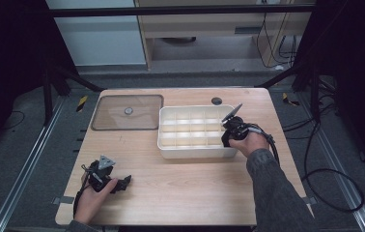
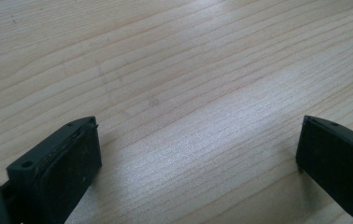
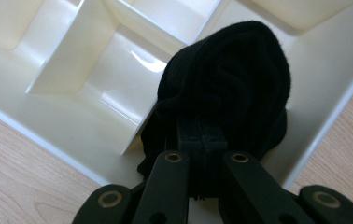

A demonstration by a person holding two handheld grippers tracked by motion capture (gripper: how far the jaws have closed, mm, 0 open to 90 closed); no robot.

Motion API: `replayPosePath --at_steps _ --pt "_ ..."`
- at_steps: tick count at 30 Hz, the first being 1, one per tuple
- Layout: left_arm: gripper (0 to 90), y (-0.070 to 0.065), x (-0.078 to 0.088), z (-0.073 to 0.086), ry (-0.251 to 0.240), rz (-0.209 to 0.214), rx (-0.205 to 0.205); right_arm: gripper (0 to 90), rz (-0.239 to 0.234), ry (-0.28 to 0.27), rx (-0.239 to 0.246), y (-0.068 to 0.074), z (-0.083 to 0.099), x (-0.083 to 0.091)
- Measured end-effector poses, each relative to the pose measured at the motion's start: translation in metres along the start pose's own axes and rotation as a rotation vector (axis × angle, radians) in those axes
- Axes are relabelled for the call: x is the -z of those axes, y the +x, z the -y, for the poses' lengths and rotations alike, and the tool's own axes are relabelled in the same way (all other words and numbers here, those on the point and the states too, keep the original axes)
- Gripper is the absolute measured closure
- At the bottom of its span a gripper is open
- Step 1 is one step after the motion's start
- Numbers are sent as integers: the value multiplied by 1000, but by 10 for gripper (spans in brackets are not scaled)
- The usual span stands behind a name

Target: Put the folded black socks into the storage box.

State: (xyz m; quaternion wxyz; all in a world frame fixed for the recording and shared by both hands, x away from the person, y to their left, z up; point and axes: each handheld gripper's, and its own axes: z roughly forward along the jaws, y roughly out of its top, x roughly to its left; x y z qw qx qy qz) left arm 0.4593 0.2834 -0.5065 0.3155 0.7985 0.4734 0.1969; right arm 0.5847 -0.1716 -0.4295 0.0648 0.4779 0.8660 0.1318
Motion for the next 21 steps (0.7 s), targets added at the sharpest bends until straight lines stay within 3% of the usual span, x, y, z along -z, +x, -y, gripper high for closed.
replayPosePath --at_steps 21 --pt "0 0 0 0 3 1 -3 900 -11 3 -23 -3 0 -6"
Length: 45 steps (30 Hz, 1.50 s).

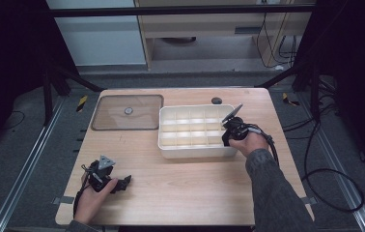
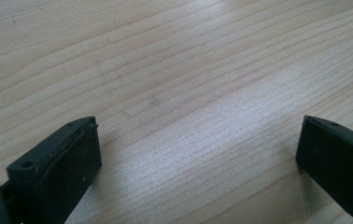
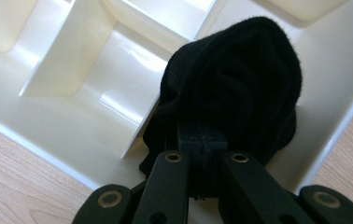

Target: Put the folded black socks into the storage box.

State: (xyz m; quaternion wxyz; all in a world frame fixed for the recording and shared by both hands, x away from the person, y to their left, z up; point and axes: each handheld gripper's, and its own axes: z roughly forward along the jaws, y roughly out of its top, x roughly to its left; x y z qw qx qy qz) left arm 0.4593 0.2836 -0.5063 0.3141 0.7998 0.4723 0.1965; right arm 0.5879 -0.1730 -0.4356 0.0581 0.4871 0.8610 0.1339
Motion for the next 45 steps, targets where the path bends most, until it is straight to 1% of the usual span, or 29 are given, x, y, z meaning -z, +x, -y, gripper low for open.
replayPosePath --at_steps 10,29,45 --pt "0 0 0 0 0 0 0 900 3 6 -1 0 0 -2" --pt "0 0 0 0 1 1 -1 900 -6 19 -6 -1 0 -5" --pt "0 0 0 0 3 2 -5 900 -11 16 -7 -1 1 -7"
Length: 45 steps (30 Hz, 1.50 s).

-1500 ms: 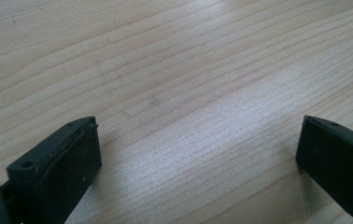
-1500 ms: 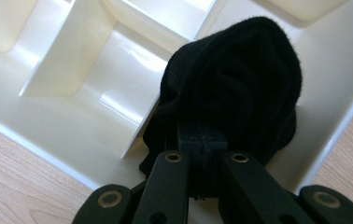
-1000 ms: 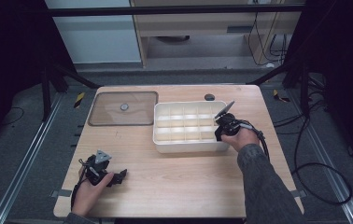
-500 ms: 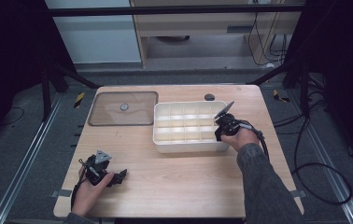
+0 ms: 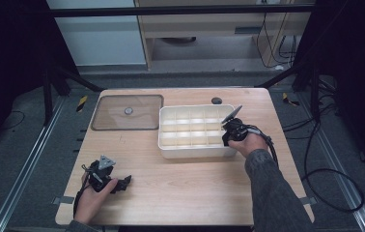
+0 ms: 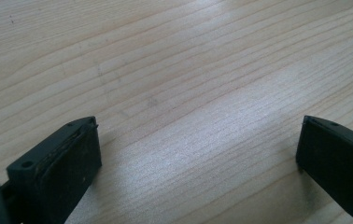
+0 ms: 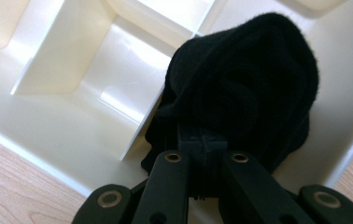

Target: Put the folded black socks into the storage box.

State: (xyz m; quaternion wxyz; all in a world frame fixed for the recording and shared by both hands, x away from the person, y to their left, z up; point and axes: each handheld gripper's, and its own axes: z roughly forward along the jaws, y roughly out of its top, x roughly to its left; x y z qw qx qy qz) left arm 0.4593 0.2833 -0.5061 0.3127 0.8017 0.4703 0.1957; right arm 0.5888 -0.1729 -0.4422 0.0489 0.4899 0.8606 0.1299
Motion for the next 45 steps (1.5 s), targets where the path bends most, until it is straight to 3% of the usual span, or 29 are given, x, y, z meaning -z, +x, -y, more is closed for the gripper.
replayPosePath --at_steps 31,45 --pt "0 0 0 0 1 3 -3 900 1 -3 -5 6 4 0" --pt "0 0 0 -1 1 3 -3 900 -1 -98 -11 0 12 25"
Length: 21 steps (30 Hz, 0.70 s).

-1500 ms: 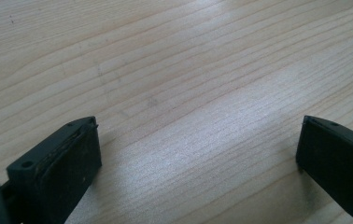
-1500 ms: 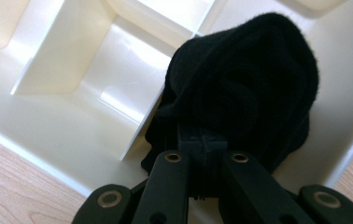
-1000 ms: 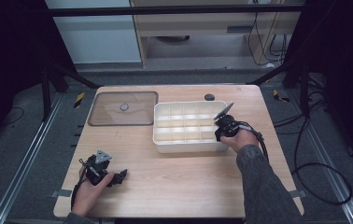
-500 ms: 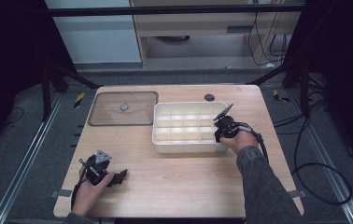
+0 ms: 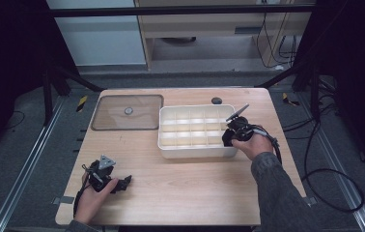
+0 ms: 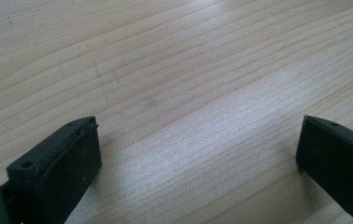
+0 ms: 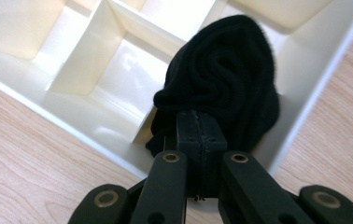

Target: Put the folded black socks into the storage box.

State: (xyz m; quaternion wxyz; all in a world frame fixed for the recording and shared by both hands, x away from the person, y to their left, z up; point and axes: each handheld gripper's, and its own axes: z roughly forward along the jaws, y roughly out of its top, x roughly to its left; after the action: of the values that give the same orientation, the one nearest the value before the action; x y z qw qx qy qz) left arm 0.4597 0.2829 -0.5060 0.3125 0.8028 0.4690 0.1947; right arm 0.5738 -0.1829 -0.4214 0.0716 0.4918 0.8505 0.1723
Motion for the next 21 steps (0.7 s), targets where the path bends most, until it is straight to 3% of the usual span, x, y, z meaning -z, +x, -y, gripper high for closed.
replayPosePath --at_steps 6,21 --pt "0 0 0 0 -1 0 0 900 -9 -62 -9 -5 3 14" --pt "0 0 0 0 -2 0 -1 900 -1 -148 -9 -8 3 34"
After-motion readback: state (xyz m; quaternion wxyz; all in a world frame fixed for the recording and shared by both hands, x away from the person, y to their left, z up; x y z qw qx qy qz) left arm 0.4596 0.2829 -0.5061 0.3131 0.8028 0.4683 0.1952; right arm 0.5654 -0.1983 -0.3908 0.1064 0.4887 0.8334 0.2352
